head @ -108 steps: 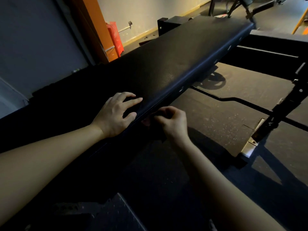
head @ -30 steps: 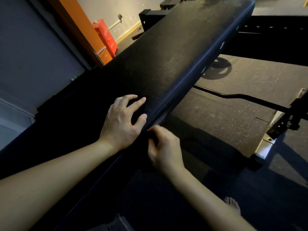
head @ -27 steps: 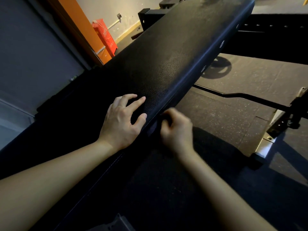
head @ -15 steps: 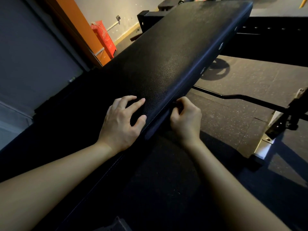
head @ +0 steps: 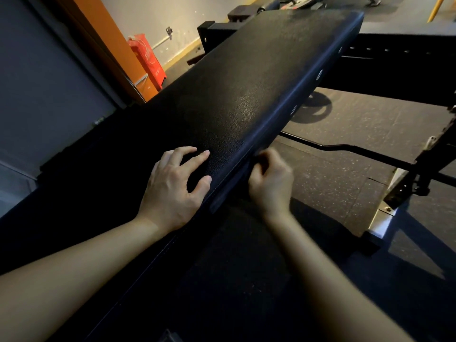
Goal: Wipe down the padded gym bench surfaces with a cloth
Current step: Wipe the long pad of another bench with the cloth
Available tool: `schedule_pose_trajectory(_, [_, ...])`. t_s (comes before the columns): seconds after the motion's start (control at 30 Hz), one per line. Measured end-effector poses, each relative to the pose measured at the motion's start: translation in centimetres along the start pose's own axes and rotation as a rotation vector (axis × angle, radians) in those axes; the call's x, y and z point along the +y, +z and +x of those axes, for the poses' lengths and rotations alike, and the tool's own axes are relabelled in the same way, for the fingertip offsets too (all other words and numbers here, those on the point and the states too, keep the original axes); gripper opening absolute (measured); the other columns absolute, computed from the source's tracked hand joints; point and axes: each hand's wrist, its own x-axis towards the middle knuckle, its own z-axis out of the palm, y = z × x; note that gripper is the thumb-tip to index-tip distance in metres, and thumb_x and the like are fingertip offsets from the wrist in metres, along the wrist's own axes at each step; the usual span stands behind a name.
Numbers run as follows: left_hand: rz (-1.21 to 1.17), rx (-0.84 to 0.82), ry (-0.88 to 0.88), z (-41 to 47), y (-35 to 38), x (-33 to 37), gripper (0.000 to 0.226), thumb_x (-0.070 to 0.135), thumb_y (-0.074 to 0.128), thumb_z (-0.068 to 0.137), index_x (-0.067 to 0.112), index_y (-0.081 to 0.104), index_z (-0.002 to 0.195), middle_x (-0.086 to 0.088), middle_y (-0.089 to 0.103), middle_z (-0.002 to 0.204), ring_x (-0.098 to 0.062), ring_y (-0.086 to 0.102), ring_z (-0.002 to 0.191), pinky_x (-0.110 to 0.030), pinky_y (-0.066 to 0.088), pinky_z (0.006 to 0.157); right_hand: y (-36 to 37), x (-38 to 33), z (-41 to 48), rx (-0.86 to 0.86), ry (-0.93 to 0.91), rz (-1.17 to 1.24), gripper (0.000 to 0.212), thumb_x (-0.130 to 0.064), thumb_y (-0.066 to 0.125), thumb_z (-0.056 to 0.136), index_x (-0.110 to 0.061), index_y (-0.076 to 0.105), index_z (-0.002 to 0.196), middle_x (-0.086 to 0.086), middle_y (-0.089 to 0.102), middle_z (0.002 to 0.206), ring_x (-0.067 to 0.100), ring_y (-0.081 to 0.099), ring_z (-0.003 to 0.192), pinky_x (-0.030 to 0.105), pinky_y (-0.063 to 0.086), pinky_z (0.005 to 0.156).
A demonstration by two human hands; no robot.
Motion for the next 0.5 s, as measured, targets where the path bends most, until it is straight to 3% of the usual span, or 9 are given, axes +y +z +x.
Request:
schedule_pose_trajectory(0.13, [0.003, 0.000, 0.001, 0.1, -0.1, 0.0, 0.060, 0.054, 0.046, 0.090, 0.029, 0.059, 0.143, 0.008, 0.050, 0.144, -0.015, 0.042, 0.134, -0.042, 0.035, 0.115, -0.2, -0.8, -3.9, -0.137, -0.174, 0.011, 0.015, -0.003, 0.061, 0.085, -0.013, 0.067, 0.094, 0.002, 0.069, 0.087, 0.015, 0.062, 0.077, 0.025, 0.048, 0.071])
schedule_pose_trajectory(0.23, [0.004, -0.013, -0.010, 0.0, -0.1, 0.0, 0.060, 0.054, 0.045, 0.090, 0.030, 0.059, 0.143, 0.009, 0.049, 0.145, -0.014, 0.040, 0.136, -0.040, 0.031, 0.116, -1.1, 0.4, 4.1, -0.012, -0.007, -0.099, 0.016, -0.006, 0.059, 0.093, -0.014, 0.067, 0.104, 0.004, 0.070, 0.098, 0.014, 0.063, 0.086, 0.025, 0.054, 0.078])
schedule_pose_trajectory(0.33, [0.001, -0.014, -0.012, -0.1, -0.1, -0.1, 0.059, 0.054, 0.046, 0.091, 0.030, 0.058, 0.144, 0.010, 0.048, 0.146, -0.014, 0.038, 0.138, -0.038, 0.029, 0.117, -1.5, 1.5, 6.8, 0.057, 0.033, -0.097, 0.017, -0.008, 0.059, 0.095, -0.019, 0.064, 0.107, -0.002, 0.067, 0.100, 0.011, 0.065, 0.090, 0.035, 0.060, 0.085])
schedule_pose_trajectory(0.43, [0.002, -0.016, -0.008, -0.1, -0.2, 0.1, 0.060, 0.054, 0.045, 0.091, 0.030, 0.058, 0.144, 0.010, 0.048, 0.146, -0.013, 0.038, 0.138, -0.038, 0.029, 0.116, -0.7, 0.0, 0.0, -0.056, -0.057, -0.009, 0.022, -0.002, 0.061, 0.092, -0.022, 0.064, 0.100, -0.010, 0.064, 0.092, 0.002, 0.061, 0.079, 0.021, 0.054, 0.078])
schedule_pose_trajectory(0.5, [0.005, -0.002, -0.003, 0.0, -0.2, 0.1, 0.060, 0.055, 0.045, 0.090, 0.030, 0.059, 0.143, 0.009, 0.049, 0.144, -0.014, 0.039, 0.136, -0.038, 0.031, 0.114, -0.7, -1.0, -3.8, -0.192, -0.185, 0.015, 0.020, -0.001, 0.063, 0.087, -0.017, 0.067, 0.098, -0.005, 0.068, 0.092, 0.008, 0.063, 0.081, 0.019, 0.050, 0.077])
